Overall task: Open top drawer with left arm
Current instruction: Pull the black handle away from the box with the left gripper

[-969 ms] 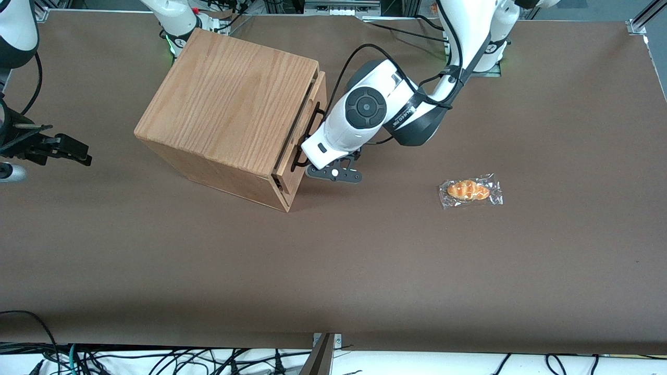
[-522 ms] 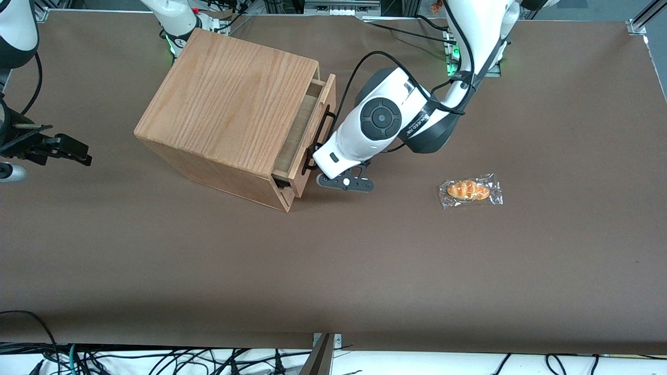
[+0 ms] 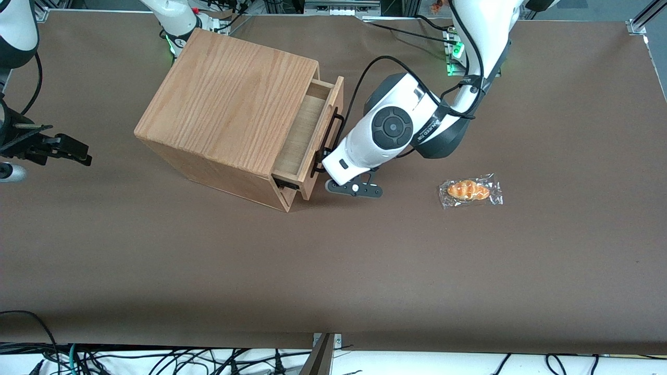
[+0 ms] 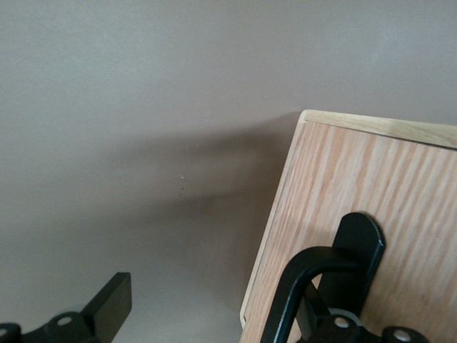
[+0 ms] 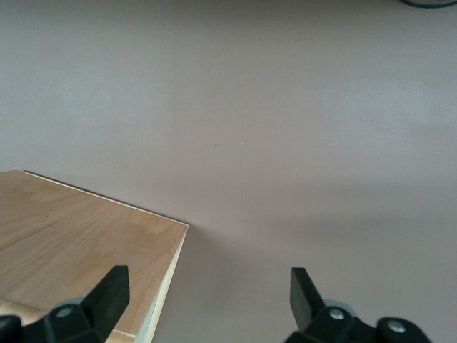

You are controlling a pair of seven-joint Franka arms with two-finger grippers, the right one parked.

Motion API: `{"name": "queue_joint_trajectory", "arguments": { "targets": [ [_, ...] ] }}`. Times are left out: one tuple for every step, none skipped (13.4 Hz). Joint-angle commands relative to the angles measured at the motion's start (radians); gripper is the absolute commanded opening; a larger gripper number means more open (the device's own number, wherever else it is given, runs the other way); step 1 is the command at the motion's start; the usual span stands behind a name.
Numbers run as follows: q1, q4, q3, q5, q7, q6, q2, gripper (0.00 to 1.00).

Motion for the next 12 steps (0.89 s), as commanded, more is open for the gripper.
{"name": "queue_joint_trajectory", "arguments": {
  "targets": [
    [0.021, -0.002, 0.002, -0.014, 0.027, -0.028, -0.018, 1.0],
    [0.021, -0.001, 0.002, -0.014, 0.027, -0.042, -0.02, 1.0],
    [0.024, -0.001, 0.002, -0.014, 0.027, -0.049, -0.024, 1.0],
    [0.036, -0.001, 0.002, -0.014, 0.027, -0.059, -0.03, 1.0],
    [0.039, -0.001, 0.0, -0.014, 0.029, -0.068, -0.032, 1.0],
    [0.042, -0.001, 0.001, -0.014, 0.047, -0.069, -0.033, 1.0],
    [0.048, -0.002, 0.002, -0.016, 0.068, -0.071, -0.033, 1.0],
    [0.061, -0.002, 0.0, -0.016, 0.078, -0.08, -0.036, 1.0],
    [0.062, -0.002, 0.0, -0.016, 0.078, -0.085, -0.038, 1.0],
    [0.064, -0.002, 0.0, -0.016, 0.079, -0.086, -0.039, 1.0],
    [0.07, -0.002, 0.0, -0.016, 0.087, -0.088, -0.04, 1.0],
    [0.076, -0.001, 0.0, -0.016, 0.104, -0.097, -0.04, 1.0]
  ]
}}
